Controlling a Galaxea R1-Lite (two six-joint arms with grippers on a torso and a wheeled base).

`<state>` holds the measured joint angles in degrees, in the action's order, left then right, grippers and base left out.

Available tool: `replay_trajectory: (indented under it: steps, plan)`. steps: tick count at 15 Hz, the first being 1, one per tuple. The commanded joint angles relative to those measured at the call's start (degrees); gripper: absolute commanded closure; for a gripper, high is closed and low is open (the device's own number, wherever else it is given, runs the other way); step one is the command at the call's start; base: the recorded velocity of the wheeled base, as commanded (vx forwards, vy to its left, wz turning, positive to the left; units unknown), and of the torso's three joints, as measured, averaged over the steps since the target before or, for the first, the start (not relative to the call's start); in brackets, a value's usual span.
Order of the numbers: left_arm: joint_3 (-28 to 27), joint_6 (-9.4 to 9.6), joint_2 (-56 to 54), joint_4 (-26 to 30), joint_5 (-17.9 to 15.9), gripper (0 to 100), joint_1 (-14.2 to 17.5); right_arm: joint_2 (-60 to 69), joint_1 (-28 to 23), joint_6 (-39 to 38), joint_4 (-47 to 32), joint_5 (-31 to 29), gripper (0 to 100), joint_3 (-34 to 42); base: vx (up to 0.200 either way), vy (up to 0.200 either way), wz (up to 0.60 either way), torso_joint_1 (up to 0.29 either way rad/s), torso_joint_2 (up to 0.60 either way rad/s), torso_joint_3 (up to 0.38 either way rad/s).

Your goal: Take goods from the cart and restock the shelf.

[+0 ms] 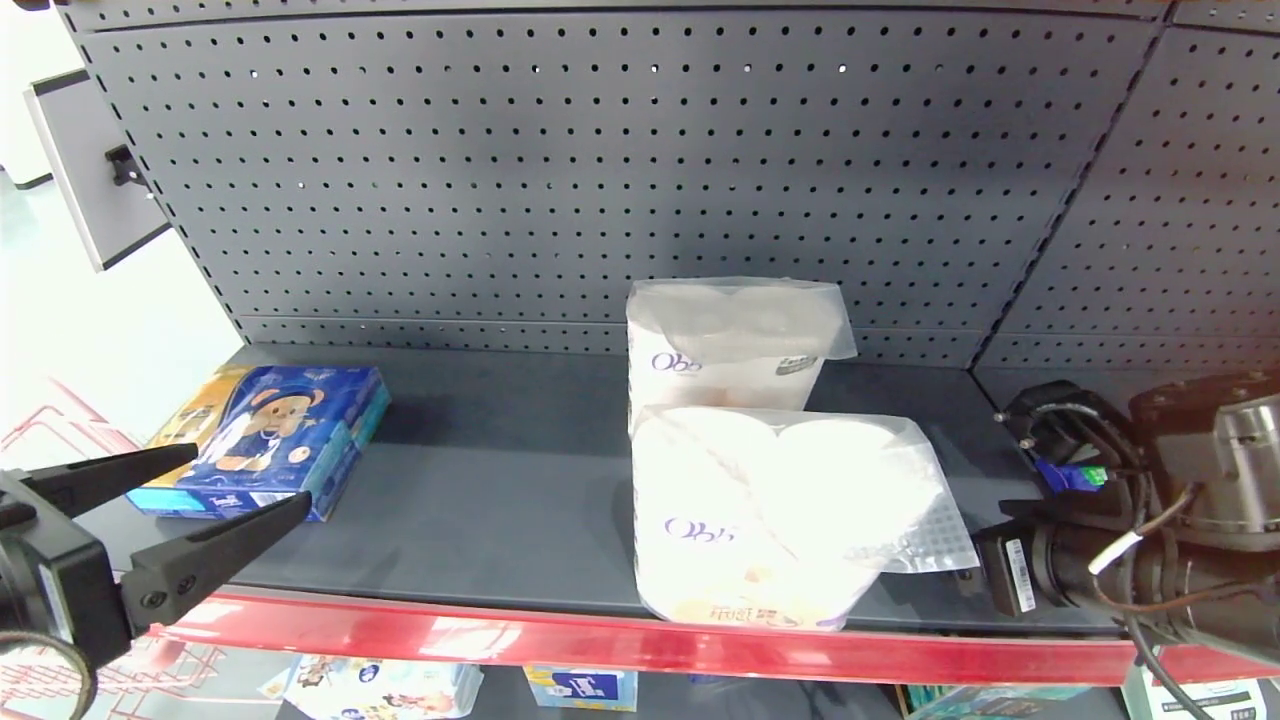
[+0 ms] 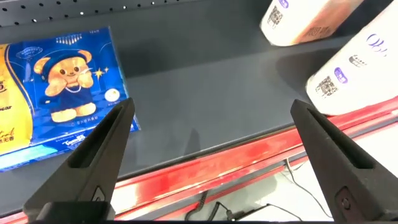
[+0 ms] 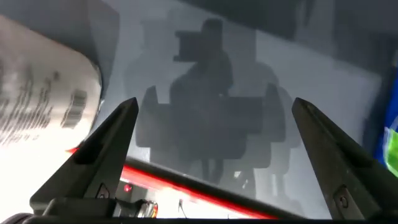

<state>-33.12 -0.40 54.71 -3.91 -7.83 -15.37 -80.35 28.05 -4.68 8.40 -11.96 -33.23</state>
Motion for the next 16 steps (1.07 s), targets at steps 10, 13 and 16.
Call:
replay_trajectory:
  steps: [10, 13, 16]
  plan:
    - [0.07, -1.71, -0.57, -0.13, 0.00, 0, 0.52, -4.03, 5.26, -0.15, 0.04, 0.01, 0, -1.31, 0.000, 0.000, 0.00, 0.000, 0.00, 0.000]
    - [0.16, -2.23, -0.83, -0.13, 0.09, 0, 0.52, -4.29, 6.23, -0.15, -0.05, 0.01, 0, -1.57, 0.000, 0.000, 0.00, 0.000, 0.00, 0.000]
    - [0.25, -2.23, -1.10, -0.13, 0.00, 0, 0.52, -5.17, 7.37, -0.24, 0.04, 0.01, 0, -1.92, 0.000, 0.000, 0.00, 0.000, 0.00, 0.000]
